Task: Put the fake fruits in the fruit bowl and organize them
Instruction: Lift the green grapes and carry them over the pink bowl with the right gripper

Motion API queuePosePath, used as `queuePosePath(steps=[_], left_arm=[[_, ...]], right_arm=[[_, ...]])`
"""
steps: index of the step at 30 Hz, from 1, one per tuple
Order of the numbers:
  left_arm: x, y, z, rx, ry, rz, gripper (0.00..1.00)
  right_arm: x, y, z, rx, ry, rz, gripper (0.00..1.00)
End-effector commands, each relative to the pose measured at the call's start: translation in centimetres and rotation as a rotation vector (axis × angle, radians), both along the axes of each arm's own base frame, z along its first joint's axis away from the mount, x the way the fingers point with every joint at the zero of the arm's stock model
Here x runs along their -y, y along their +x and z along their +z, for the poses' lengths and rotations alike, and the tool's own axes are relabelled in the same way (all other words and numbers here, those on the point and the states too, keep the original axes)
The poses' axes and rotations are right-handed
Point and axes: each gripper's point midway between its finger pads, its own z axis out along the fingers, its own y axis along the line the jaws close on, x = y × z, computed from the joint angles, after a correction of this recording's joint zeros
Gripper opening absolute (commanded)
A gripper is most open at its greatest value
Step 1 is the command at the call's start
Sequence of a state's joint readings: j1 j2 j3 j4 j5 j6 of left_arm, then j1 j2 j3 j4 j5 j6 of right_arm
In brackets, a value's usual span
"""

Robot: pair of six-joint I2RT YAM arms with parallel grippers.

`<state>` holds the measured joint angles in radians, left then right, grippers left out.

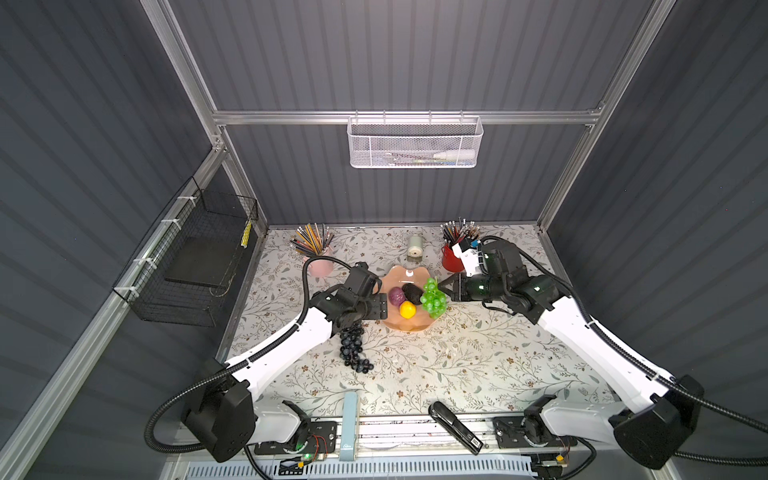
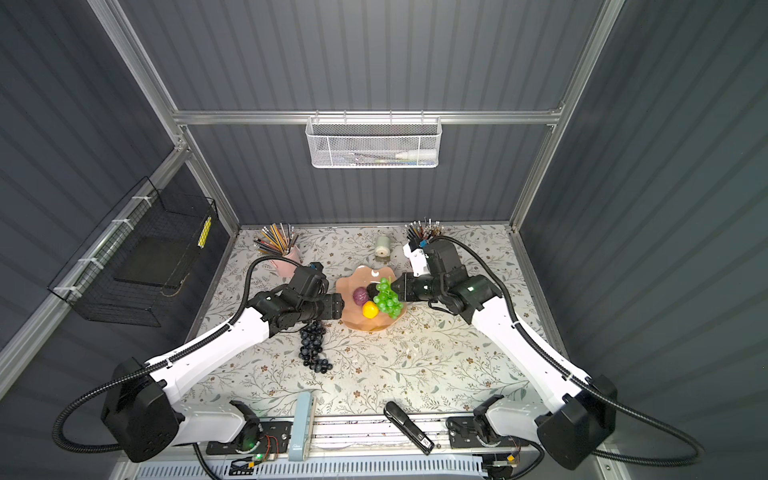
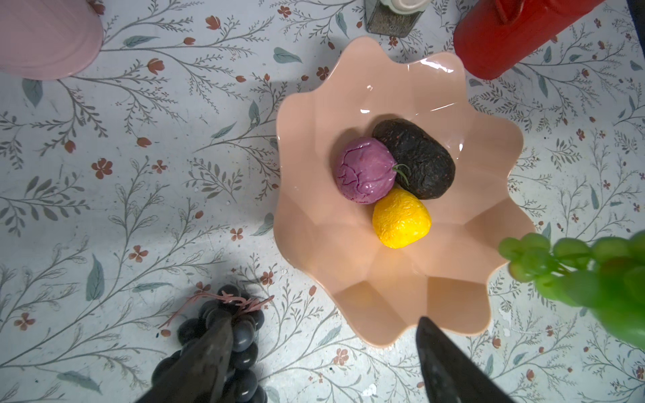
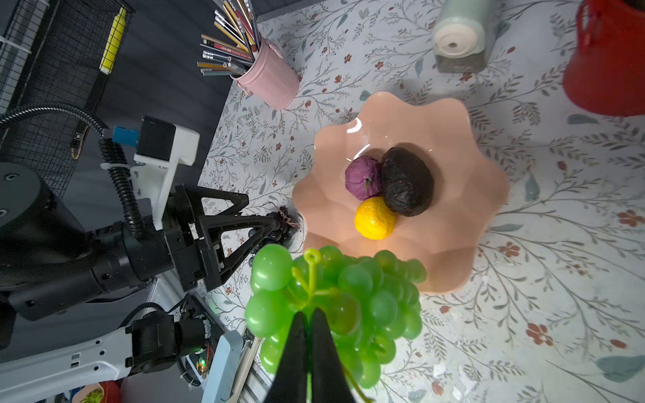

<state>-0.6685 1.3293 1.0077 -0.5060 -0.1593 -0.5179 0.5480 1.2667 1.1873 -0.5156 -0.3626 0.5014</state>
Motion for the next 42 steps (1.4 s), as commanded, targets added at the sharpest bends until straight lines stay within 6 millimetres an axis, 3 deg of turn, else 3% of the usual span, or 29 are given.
queuePosePath(steps=[1,13,22,29,42], left_arm=[[-1.1,-0.6,-0.4,-0.006,0.015,0.030,0.83],[-2.0,-1.4,-0.8,0.003,0.010,0.053,0.84],[-2.1,-1.3,-0.8,0.007,0.016,0.059,0.85],[-2.0,-1.1,-0.9,0.003,0.019,0.059,0.85],[-1.4,-0.7,-1.0,-0.009,0.021,0.054,0.85]], right_arm=[[-2.0,0.7,3.0,0.065,0.083,0.021,0.00],[-6.3,1.7,-0.3,0.001,0.155,0.067,0.00],[-7.0,2.0,-2.4,-0.023,0.165,0.047,0.00],[-6.4,1.8,-5.2,-0.052,0.123,0.044,0.00],[-1.3,2.9,-8.1,-0.048,0.058,-0.039,0.00]])
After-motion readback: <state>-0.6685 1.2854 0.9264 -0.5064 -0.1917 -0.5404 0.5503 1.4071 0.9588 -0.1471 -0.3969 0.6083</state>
